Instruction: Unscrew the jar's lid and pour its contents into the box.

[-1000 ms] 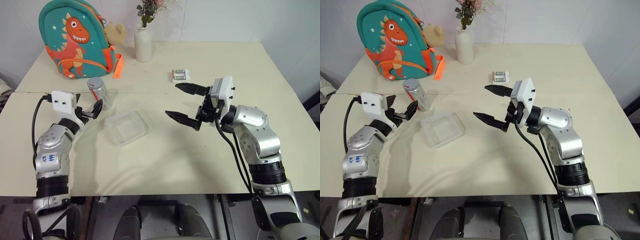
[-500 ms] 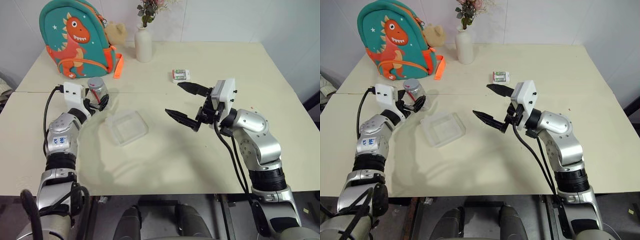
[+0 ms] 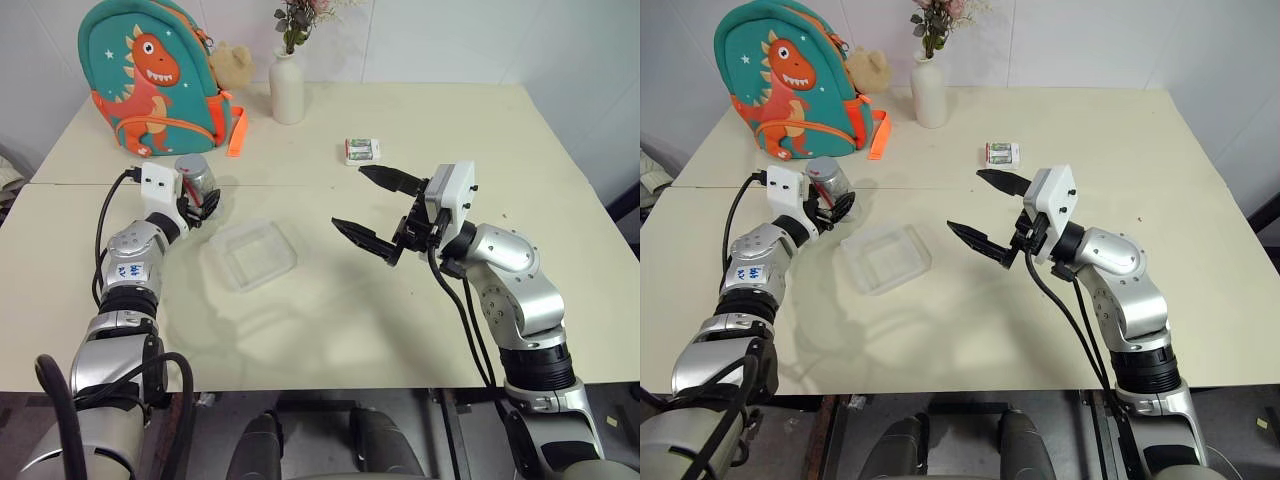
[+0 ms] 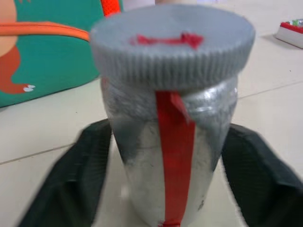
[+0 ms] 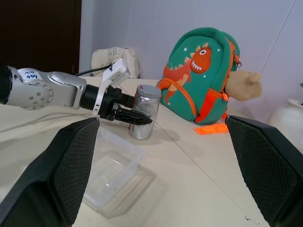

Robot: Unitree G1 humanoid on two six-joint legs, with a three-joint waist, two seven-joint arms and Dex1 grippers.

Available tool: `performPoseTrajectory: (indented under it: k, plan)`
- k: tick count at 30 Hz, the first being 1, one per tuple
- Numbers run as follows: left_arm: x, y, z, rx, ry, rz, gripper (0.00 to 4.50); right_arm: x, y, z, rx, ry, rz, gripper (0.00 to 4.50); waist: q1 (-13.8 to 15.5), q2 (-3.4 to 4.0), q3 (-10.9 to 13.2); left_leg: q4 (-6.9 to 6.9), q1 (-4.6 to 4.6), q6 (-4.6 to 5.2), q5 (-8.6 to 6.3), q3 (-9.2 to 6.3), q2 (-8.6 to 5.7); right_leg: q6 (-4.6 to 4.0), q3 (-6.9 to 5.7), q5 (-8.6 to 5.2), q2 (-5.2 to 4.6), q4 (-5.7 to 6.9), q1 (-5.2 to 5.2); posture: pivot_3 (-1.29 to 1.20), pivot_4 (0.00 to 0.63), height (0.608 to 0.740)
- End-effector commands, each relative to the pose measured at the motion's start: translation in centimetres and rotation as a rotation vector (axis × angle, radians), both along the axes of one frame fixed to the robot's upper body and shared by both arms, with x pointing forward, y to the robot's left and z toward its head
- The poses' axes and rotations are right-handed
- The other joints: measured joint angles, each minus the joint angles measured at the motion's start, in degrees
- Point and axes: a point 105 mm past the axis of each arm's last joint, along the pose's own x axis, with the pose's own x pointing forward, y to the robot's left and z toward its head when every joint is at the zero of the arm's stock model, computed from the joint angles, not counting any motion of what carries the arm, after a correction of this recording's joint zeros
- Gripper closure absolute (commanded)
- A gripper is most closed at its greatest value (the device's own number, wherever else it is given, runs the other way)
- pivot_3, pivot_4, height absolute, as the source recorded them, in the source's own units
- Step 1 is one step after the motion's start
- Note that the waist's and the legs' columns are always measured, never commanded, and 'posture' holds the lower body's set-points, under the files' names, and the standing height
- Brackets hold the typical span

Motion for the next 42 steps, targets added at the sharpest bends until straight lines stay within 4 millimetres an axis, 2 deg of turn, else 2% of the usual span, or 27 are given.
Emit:
performPoseTrajectory:
  k: [1, 4, 8, 12, 16, 18, 22, 27, 30, 31, 34, 42]
  plan:
    - [-0.1, 0.9, 2.7, 0.018, -0.112, 0.031, 2.48, -0.7, -0.2, 0.8, 0.021, -0.031, 0.000, 0.00, 0.02, 0.00, 0.00, 0.00, -0.01, 0.00, 0.00, 0.00, 0.00, 0.00, 0.00, 0.00, 0.00, 0.00, 0.00, 0.00, 0.150, 0.740]
    - [-1.0, 1.9, 4.1, -0.014, -0.189, 0.046, 2.53, -0.8, 0.0, 0.5, 0.017, -0.017, 0.005, 0.00, -0.15, 0.00, 0.00, 0.00, -0.01, 0.00, 0.00, 0.00, 0.00, 0.00, 0.00, 0.00, 0.00, 0.00, 0.00, 0.00, 0.150, 0.740]
    - [-4.6, 1.5, 5.7, -0.010, -0.259, -0.076, 2.53, -0.9, 0.2, 0.2, 0.010, 0.004, 0.016, 0.00, -0.60, 0.00, 0.00, -0.20, 0.01, -0.01, 0.00, 0.03, 0.04, -0.01, 0.04, 0.00, 0.00, -0.03, -0.04, 0.00, 0.150, 0.740]
    - [-9.6, -0.2, 5.4, 0.021, -0.162, -0.251, 2.53, -1.2, 0.9, 0.1, -0.001, 0.024, 0.045, 0.00, -0.60, 0.01, 0.00, -0.38, 0.00, -0.02, 0.01, 0.05, 0.10, -0.09, 0.08, -0.06, 0.01, 0.00, -0.17, 0.00, 0.150, 0.740]
    - [-14.4, -2.3, 4.9, 0.055, -0.011, -0.444, 2.53, -1.9, 2.4, 0.1, -0.022, 0.052, 0.114, 0.00, -0.58, 0.00, 0.01, -0.41, 0.03, -0.05, 0.02, 0.06, 0.13, -0.19, 0.07, -0.11, 0.01, 0.04, -0.20, 0.00, 0.150, 0.740]
    - [-15.7, -3.0, 5.5, 0.054, 0.028, -0.505, 2.53, -2.5, 3.4, 0.6, -0.018, 0.065, 0.169, 0.00, -0.31, 0.01, 0.02, -0.40, 0.06, -0.07, 0.06, 0.04, 0.15, -0.31, 0.04, -0.17, 0.01, 0.08, -0.21, 0.00, 0.150, 0.740]
    - [-16.8, -4.2, 6.0, 0.051, 0.075, -0.576, 2.53, -3.4, 5.1, 1.1, -0.028, 0.084, 0.254, 0.00, -0.22, 0.03, 0.03, -0.39, 0.08, -0.03, 0.17, 0.05, 0.15, -1.28, 0.05, -0.58, -0.01, -0.02, -0.19, 0.00, 0.150, 0.740]
    - [-17.0, -5.5, 6.3, 0.052, 0.087, -0.641, 2.53, -4.3, 7.2, 1.6, -0.049, 0.092, 0.353, 0.00, -0.21, 0.02, 0.02, -0.42, 0.05, -0.01, 0.18, 0.08, 0.15, -1.27, 0.06, -0.57, -0.01, -0.07, -0.21, 0.00, 0.150, 0.740]
    - [-17.0, -6.6, 5.9, 0.036, 0.122, -0.707, 2.53, -4.5, 8.1, 2.1, -0.062, 0.099, 0.390, 0.00, -0.26, 0.02, 0.02, -0.52, 0.04, -0.01, 0.18, 0.08, 0.15, -1.05, 0.06, -0.45, -0.01, -0.01, -0.30, 0.00, 0.150, 0.740]
    - [-17.0, -7.1, 5.6, 0.034, 0.133, -0.730, 2.53, -4.6, 8.4, 2.2, -0.068, 0.105, 0.399, 0.00, -0.25, 0.02, 0.02, -0.56, 0.04, -0.02, 0.17, 0.08, 0.15, -0.74, 0.05, -0.28, -0.01, -0.01, -0.32, 0.00, 0.150, 0.740]
    - [-16.9, -8.0, 5.5, 0.023, 0.147, -0.786, 2.53, -4.5, 9.2, 2.4, -0.096, 0.127, 0.415, 0.00, -0.23, 0.02, 0.02, -0.65, -0.04, -0.02, 0.17, 0.09, 0.15, -0.50, 0.05, -0.16, 0.00, 0.04, -0.50, 0.00, 0.150, 0.740]
    - [-17.1, -9.7, 5.0, 0.037, 0.178, -0.887, 2.53, -3.7, 10.4, 2.3, -0.146, 0.163, 0.404, 0.00, -0.51, 0.01, 0.02, -0.75, -0.13, -0.02, 0.17, 0.10, 0.20, -0.52, 0.07, -0.19, 0.10, 0.17, -0.74, 0.00, 0.150, 0.740]
